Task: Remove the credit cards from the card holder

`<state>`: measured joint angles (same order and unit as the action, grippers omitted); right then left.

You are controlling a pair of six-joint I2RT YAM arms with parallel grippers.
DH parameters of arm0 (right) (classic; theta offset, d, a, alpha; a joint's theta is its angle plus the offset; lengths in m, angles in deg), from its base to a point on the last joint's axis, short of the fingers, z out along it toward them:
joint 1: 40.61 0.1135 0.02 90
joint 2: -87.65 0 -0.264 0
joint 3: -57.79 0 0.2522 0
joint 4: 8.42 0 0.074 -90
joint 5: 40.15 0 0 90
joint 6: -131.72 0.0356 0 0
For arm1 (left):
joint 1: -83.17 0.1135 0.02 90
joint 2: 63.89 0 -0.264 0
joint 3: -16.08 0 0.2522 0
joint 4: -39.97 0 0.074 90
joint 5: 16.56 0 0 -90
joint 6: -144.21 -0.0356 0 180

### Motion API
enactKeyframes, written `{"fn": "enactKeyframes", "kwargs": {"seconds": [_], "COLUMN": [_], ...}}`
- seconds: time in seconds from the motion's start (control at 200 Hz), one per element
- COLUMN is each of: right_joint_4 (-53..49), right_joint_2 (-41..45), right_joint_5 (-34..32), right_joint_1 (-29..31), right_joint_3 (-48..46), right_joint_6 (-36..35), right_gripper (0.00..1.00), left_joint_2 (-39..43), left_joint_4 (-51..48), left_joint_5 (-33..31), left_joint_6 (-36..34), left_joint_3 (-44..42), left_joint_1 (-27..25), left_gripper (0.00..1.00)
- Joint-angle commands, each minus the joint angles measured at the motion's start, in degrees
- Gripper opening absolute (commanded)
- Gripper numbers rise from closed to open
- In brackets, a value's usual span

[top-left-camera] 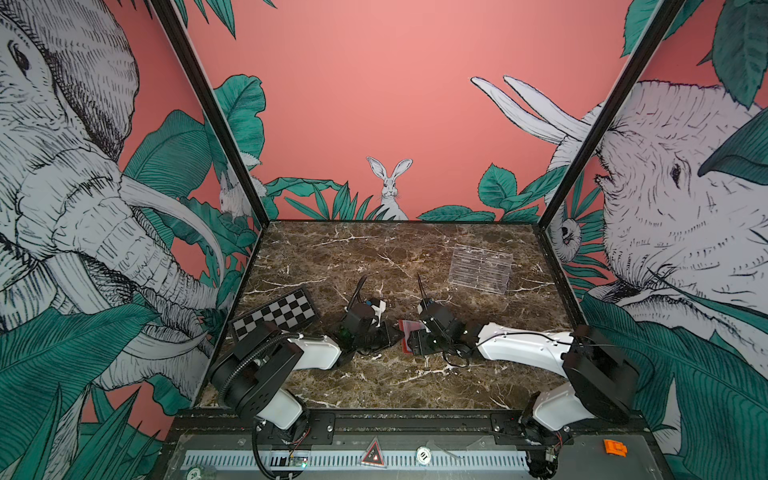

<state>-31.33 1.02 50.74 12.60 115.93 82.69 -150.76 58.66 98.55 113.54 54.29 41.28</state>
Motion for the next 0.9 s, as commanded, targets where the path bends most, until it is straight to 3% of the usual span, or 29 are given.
{"fn": "enactKeyframes", "kwargs": {"seconds": [0.0, 0.63, 0.895], "right_joint_4": [1.1, 0.3, -1.4], "right_joint_2": [-0.5, -0.7, -0.3], "right_joint_5": [-0.2, -0.5, -2.5], "right_joint_1": [0.5, 0.5, 0.6], "right_joint_3": [0.9, 0.5, 0.2], "right_joint_6": [0.4, 0.5, 1.0], "right_gripper": [0.76, 0.80, 0.76], "left_joint_2": [0.6, 0.6, 0.7], "left_joint_4": [0.3, 0.4, 0.2], "left_joint_5": [0.5, 0.6, 0.6], "left_joint_6": [-0.4, -0.6, -0.7], "left_joint_3": [1.2, 1.3, 1.2], "left_joint_1": [0.1, 0.1, 0.1], "left_gripper": [0.00, 0.00, 0.00]}}
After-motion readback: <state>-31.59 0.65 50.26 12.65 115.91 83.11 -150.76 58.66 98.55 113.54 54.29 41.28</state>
